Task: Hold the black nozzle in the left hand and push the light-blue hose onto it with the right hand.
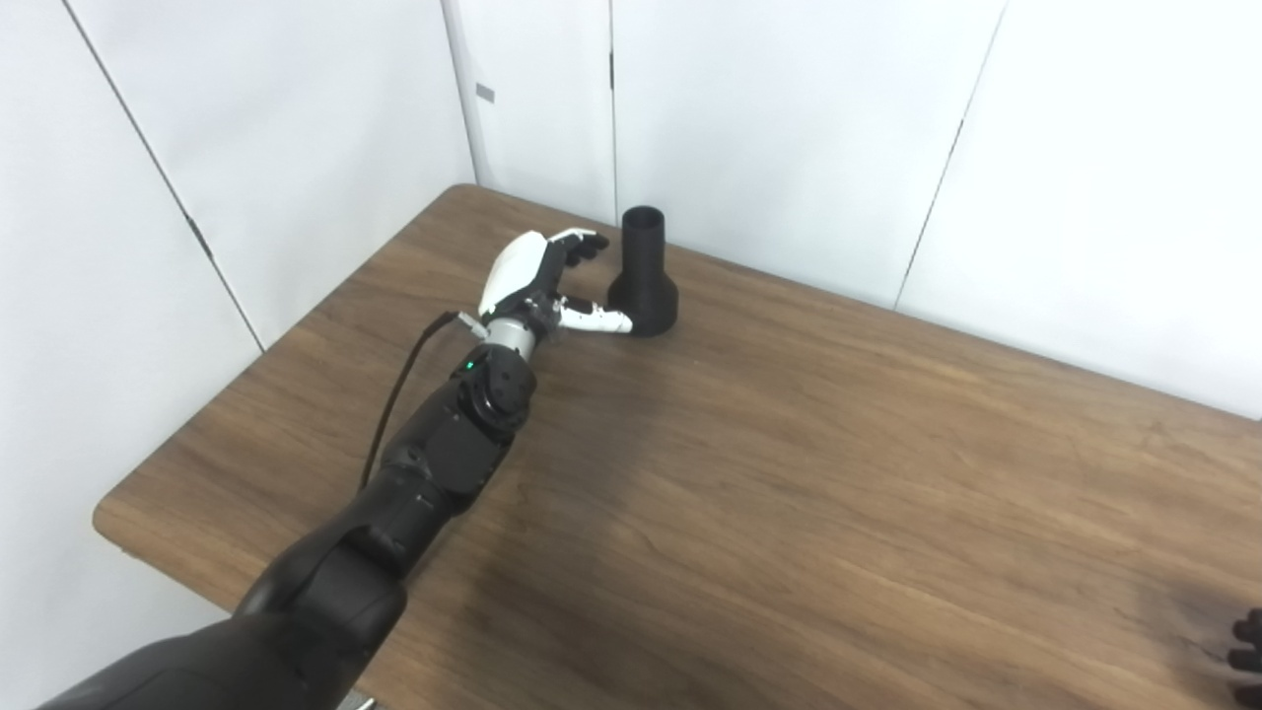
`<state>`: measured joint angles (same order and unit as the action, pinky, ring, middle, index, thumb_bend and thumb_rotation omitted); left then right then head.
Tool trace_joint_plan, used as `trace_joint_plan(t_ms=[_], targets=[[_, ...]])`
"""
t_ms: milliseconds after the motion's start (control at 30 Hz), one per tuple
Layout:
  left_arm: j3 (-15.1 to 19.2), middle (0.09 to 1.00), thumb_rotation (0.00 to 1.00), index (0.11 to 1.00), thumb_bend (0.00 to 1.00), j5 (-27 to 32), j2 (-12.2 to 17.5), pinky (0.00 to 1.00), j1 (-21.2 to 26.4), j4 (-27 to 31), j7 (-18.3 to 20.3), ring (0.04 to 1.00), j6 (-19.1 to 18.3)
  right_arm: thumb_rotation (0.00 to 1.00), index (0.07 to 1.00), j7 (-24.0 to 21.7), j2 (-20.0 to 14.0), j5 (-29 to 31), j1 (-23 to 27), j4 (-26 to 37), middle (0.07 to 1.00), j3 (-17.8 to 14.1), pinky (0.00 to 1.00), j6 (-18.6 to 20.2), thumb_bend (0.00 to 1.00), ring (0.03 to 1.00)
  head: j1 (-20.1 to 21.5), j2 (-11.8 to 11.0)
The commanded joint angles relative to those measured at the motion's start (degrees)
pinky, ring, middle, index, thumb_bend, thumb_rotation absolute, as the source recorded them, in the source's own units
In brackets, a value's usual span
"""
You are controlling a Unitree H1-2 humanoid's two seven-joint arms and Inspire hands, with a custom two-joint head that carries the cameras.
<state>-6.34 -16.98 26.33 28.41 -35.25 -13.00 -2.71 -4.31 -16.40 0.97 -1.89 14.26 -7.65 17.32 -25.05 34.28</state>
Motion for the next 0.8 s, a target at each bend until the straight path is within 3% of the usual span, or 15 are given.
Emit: trace_joint_plan(t_ms=[0, 300, 467, 767], targets=[[-6.06, 0.791, 0.14, 0.781, 1.00, 3.66, -8.22, 0.83, -7.44, -6.12, 15.47, 0.831, -1.67, 0.42, 0.584, -0.13, -1.20, -0.58, 1.69, 5.01, 0.622, -0.34, 0.45, -0.70, 0.32, 0.585, 0.00, 0.03], [-10.06, 0.850, 0.18, 0.826, 1.00, 0.73, -7.86, 0.88, -6.06, -6.70, 16.68, 0.899, -3.22, 0.33, 0.608, -0.64, -1.44, -0.72, 1.69, 6.77, 0.644, 0.19, 0.48, 1.54, 0.28, 0.608, 0.31, 0.17], [-10.96, 0.923, 0.20, 0.854, 1.00, 1.00, -8.30, 0.99, -5.15, -7.77, 17.04, 0.995, -3.56, 0.23, 0.615, -0.77, -1.52, -0.81, 1.69, 7.57, 0.650, 0.58, 0.49, 2.51, 0.25, 0.616, 0.42, 0.20], [-13.08, 0.953, 0.28, 0.865, 1.00, -0.61, -8.54, 0.97, -3.94, -7.12, 17.18, 1.000, -5.43, 0.12, 0.628, -1.45, -2.30, -1.67, 1.87, 8.65, 0.667, 1.55, 0.51, 4.20, 0.22, 0.638, 0.63, 0.18]])
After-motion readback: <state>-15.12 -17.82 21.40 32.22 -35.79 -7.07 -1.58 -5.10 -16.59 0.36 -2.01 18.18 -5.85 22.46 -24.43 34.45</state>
